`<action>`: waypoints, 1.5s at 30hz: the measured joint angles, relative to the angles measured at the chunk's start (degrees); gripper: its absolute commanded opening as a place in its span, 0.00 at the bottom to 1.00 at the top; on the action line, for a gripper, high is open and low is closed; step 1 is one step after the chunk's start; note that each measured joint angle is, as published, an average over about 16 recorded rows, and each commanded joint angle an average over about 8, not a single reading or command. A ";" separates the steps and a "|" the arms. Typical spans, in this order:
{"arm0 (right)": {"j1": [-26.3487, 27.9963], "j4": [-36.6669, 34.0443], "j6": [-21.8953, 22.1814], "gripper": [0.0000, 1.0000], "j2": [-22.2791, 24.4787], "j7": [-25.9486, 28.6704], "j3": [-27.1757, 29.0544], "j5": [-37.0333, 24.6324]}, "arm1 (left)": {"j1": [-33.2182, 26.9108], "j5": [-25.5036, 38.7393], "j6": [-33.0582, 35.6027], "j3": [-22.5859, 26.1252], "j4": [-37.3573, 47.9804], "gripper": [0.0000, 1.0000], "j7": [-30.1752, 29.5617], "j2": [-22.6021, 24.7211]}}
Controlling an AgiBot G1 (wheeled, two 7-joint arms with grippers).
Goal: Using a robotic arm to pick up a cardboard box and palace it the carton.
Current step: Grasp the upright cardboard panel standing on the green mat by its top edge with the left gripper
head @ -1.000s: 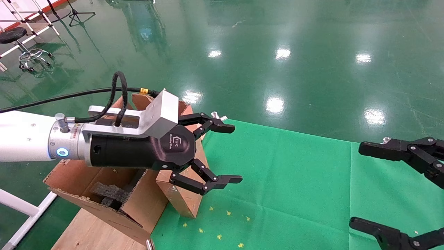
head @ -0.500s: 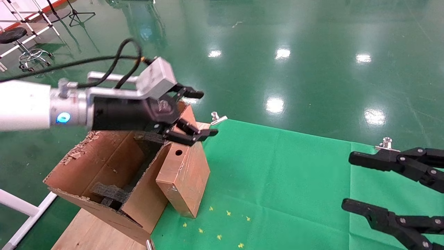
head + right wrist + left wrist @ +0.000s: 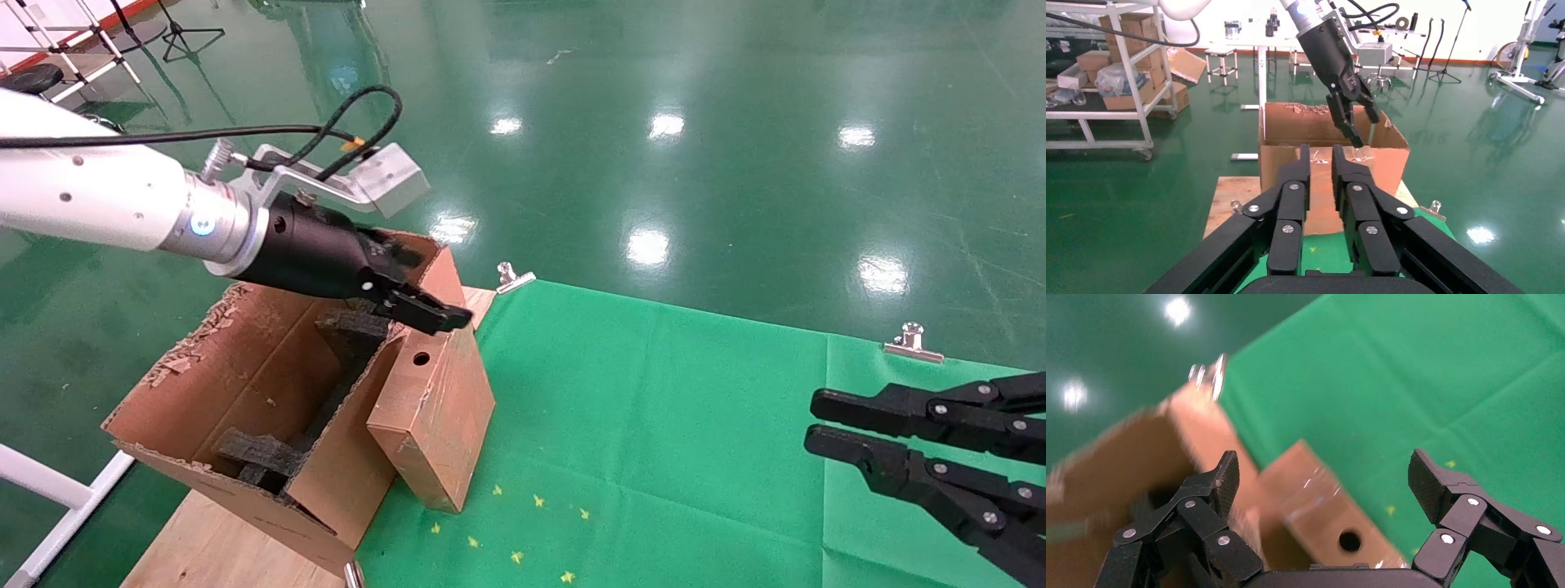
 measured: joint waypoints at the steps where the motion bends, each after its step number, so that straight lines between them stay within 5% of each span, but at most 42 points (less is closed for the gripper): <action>1: 0.00 0.00 0.00 0.00 0.00 0.00 0.00 0.00 | -0.66 1.10 0.74 0.98 0.07 1.00 -2.87 0.41; 13: 0.01 0.00 0.02 0.00 0.02 -0.03 -0.05 0.04 | -4.68 2.37 3.27 11.13 0.68 1.00 -26.46 2.32; 34: 0.02 -0.01 0.06 0.00 0.06 -0.07 -0.13 0.09 | -4.58 0.59 0.74 16.67 0.47 1.00 -29.71 2.76; 35: 0.02 -0.01 0.06 0.06 0.06 -0.07 -0.13 0.09 | -4.54 0.78 0.63 16.84 0.44 1.00 -29.72 2.81; 38: 0.02 -0.01 0.07 0.43 0.06 -0.07 -0.13 0.10 | -4.48 1.30 0.33 17.22 0.36 0.95 -29.76 2.93; 42: 0.02 -0.01 0.08 0.93 0.07 -0.08 -0.14 0.11 | -4.50 1.75 0.05 17.48 0.29 0.48 -29.80 2.97; 45: 0.02 -0.02 0.08 1.00 0.07 -0.08 -0.14 0.11 | -4.52 1.93 -0.02 17.56 0.26 0.10 -29.82 2.97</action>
